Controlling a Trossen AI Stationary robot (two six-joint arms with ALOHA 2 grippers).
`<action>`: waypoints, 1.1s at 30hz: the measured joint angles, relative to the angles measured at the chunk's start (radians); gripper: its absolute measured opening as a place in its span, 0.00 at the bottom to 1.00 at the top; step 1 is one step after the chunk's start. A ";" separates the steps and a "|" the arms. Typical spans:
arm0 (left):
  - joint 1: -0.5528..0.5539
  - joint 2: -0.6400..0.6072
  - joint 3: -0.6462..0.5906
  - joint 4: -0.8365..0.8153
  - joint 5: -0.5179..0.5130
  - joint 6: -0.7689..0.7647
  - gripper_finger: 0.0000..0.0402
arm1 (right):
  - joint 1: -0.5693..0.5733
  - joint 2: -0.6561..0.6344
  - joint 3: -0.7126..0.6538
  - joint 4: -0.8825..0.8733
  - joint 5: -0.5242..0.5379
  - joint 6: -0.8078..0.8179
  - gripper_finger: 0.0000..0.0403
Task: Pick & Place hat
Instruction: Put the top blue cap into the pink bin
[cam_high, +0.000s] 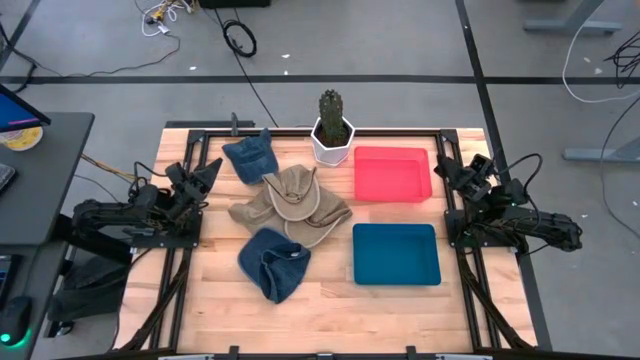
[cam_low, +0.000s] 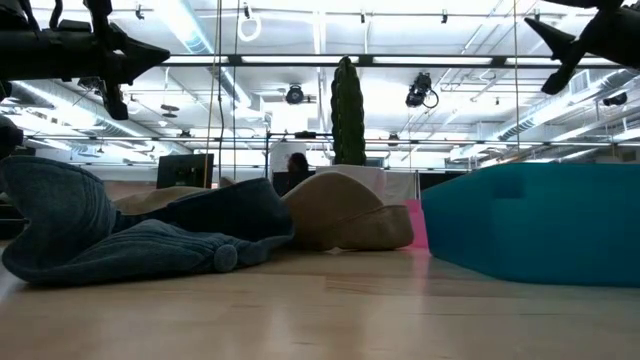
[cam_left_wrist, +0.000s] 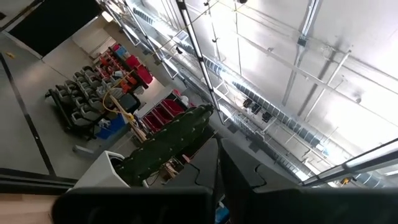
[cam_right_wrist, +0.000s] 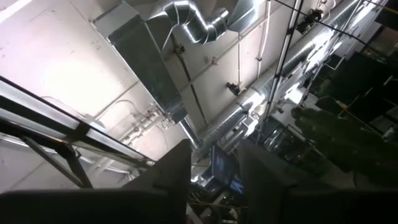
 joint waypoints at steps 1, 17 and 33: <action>0.000 0.000 0.000 0.000 -0.001 0.000 0.05 | 0.000 0.000 0.000 0.001 0.000 0.000 0.37; 0.000 0.000 0.000 0.000 -0.002 -0.019 0.05 | 0.000 0.000 0.000 0.143 0.008 0.251 0.44; 0.000 0.001 0.097 -0.001 0.039 0.092 0.01 | 0.000 0.075 0.064 0.092 0.023 0.121 0.04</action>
